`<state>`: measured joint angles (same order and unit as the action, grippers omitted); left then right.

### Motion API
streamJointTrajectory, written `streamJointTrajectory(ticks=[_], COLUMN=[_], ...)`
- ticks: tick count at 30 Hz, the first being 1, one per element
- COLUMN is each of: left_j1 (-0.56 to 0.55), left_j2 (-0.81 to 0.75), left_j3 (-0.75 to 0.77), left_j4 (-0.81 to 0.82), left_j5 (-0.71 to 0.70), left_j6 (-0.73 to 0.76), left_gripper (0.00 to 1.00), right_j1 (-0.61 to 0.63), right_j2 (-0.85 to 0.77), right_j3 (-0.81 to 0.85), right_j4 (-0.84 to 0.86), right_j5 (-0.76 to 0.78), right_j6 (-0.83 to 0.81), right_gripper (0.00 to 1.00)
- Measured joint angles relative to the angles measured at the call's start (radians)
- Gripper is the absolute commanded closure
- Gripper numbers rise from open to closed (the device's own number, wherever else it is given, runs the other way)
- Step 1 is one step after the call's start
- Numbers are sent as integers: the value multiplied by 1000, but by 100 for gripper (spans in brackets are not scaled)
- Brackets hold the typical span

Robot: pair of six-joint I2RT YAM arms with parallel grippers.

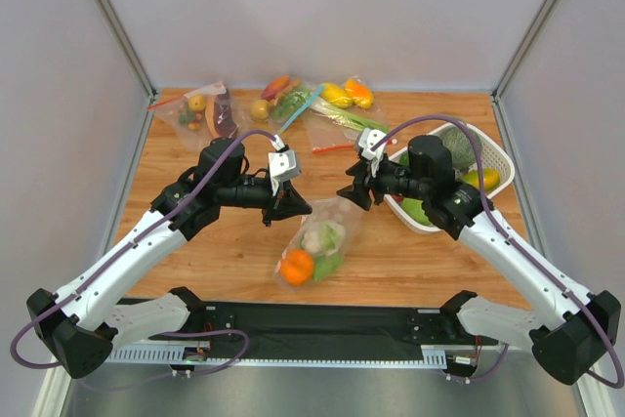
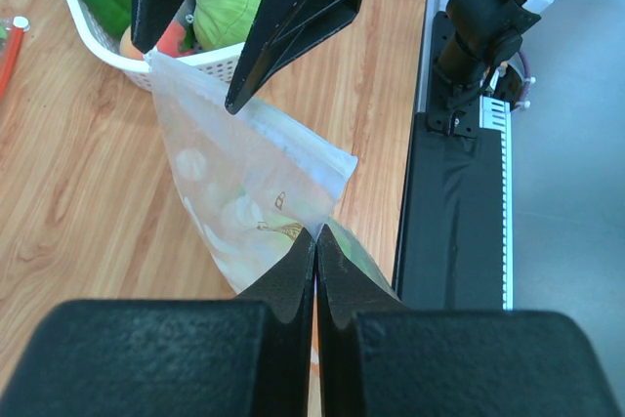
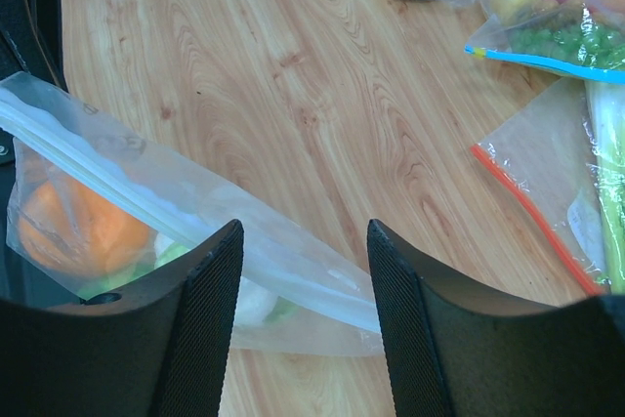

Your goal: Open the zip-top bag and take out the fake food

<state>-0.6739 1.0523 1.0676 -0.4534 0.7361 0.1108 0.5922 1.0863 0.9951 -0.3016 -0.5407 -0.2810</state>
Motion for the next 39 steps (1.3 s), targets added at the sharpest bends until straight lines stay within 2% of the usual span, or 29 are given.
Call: streamJointTrajectory(ticks=[21,39], left_j1=[0,-1], left_j2=[-3,-3], left_j3=[0,0], left_j4=[0,0], left_j5=[0,0], left_j6=[0,1], left_gripper=[100,100], right_j1=[0,0], right_j2=[-53,10], right_j3=[0,0], right_j4=[0,0], right_j5=[42,-1], right_j6=[3,3], right_gripper=[39,38])
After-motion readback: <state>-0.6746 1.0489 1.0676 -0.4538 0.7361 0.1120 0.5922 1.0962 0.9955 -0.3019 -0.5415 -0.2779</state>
